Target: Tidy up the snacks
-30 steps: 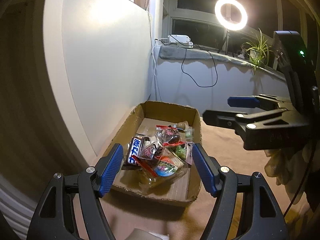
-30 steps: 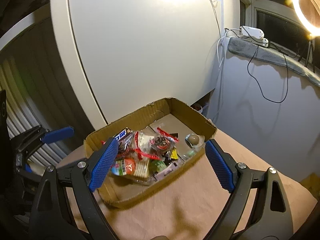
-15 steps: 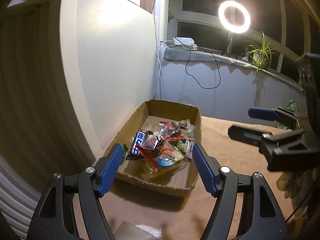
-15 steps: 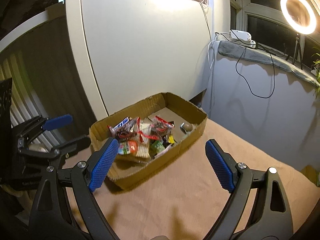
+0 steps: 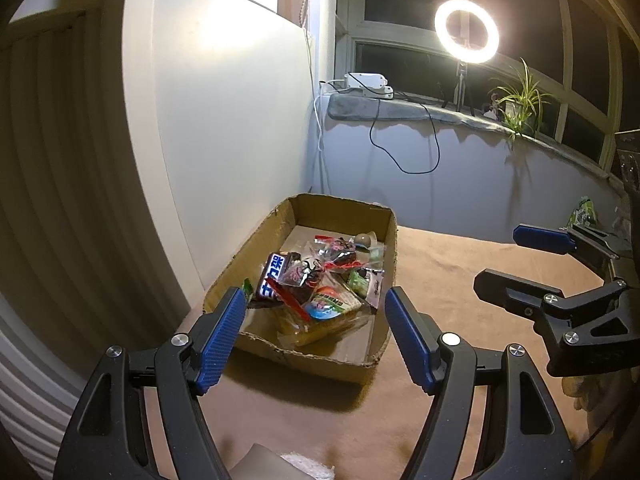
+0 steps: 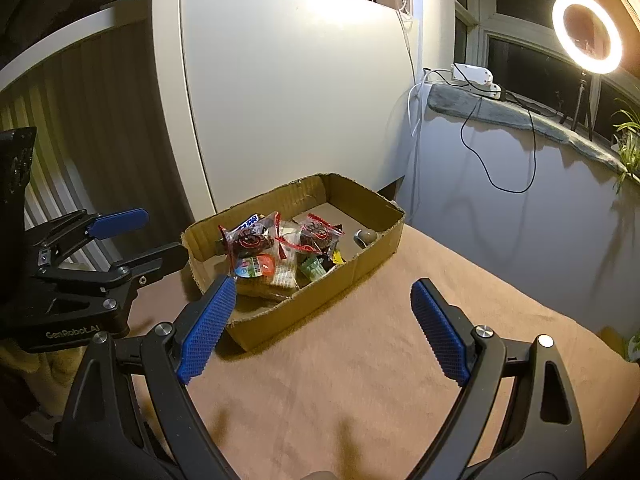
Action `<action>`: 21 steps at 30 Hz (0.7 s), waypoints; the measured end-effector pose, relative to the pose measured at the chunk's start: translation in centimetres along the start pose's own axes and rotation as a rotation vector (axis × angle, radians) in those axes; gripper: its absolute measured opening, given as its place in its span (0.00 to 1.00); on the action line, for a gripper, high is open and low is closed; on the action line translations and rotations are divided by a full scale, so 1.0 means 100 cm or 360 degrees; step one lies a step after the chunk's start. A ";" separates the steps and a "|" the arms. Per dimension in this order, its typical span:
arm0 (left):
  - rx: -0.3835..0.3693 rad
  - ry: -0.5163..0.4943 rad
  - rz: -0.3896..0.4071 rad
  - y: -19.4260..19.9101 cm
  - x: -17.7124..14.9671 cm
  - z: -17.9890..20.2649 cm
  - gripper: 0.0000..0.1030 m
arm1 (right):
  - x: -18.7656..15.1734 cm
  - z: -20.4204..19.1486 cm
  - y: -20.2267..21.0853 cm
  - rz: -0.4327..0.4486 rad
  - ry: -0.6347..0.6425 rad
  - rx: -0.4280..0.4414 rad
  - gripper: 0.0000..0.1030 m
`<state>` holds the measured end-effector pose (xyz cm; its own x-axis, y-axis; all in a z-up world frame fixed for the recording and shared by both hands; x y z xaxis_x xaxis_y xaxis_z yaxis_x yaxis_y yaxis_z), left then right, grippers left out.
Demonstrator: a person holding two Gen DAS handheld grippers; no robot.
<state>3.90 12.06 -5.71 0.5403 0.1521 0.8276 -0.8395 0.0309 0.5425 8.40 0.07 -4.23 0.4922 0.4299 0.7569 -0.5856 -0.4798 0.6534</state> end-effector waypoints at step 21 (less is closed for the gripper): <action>-0.0003 -0.0008 0.0001 0.000 -0.001 0.006 0.70 | -0.004 0.002 0.003 0.0005 -0.0033 -0.0008 0.89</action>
Point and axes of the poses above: each gripper's, at about its wrist camera, not at the fingertips, and y roughly against the way its jaws point, z to its right, x to its top, the point moved 10 cm from there along -y, roughly the way its jaws point, and after that the axes turned 12 degrees about -x, right-handed, at the moved point
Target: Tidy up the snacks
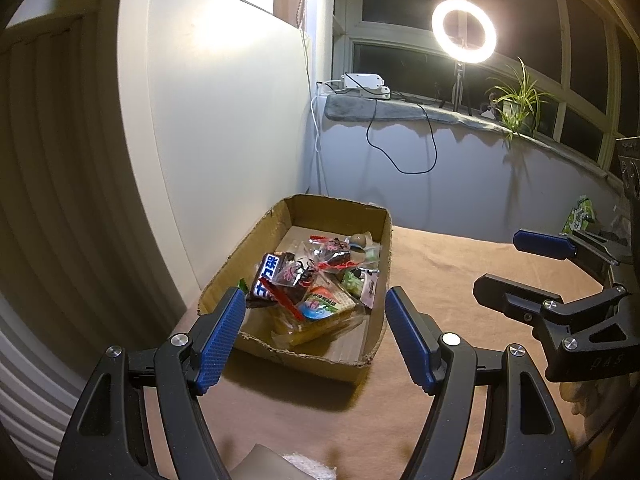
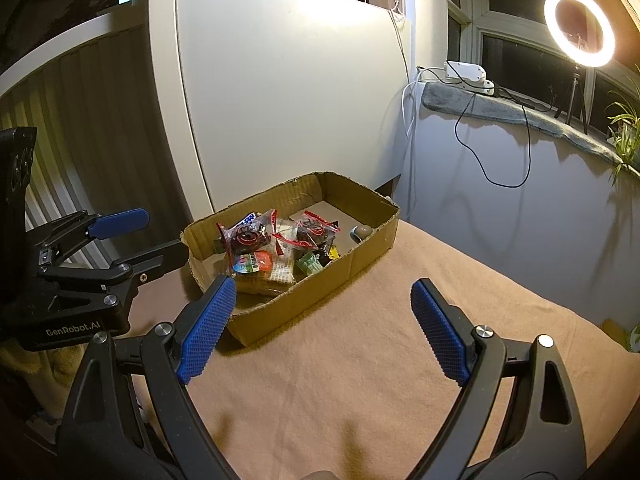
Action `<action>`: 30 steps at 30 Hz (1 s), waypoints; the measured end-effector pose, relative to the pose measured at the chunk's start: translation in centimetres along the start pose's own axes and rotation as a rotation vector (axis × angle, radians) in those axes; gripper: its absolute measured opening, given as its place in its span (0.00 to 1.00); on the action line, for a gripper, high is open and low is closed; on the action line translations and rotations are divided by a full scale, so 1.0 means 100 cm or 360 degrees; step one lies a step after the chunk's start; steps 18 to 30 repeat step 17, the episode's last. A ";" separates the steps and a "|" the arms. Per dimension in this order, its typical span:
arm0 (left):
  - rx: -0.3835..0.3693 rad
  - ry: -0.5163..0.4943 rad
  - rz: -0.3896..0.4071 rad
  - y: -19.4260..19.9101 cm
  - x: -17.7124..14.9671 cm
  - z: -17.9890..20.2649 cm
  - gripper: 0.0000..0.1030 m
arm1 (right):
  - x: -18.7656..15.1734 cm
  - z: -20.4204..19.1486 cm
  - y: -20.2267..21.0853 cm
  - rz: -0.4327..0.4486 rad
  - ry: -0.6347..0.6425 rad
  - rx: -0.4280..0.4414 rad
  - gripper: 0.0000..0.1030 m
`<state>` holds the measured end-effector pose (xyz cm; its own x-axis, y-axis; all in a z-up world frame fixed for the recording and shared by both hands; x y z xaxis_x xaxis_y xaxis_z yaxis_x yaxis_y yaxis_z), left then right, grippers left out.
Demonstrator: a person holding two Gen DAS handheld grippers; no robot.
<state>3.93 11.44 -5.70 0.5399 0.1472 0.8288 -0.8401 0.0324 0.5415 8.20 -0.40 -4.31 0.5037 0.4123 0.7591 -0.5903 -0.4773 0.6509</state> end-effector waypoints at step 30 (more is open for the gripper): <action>0.0002 -0.0008 -0.0008 -0.001 -0.002 0.001 0.70 | -0.010 0.001 -0.001 -0.0015 -0.0005 0.0005 0.89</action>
Point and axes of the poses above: each gripper's, at about its wrist camera, not at the fingertips, and y roughly against the way its jaws point, z to its right, x to its top, the point moved 10 cm from there along -y, roughly the way its jaws point, and after that the axes turned 12 degrees about -x, right-handed, at the moved point
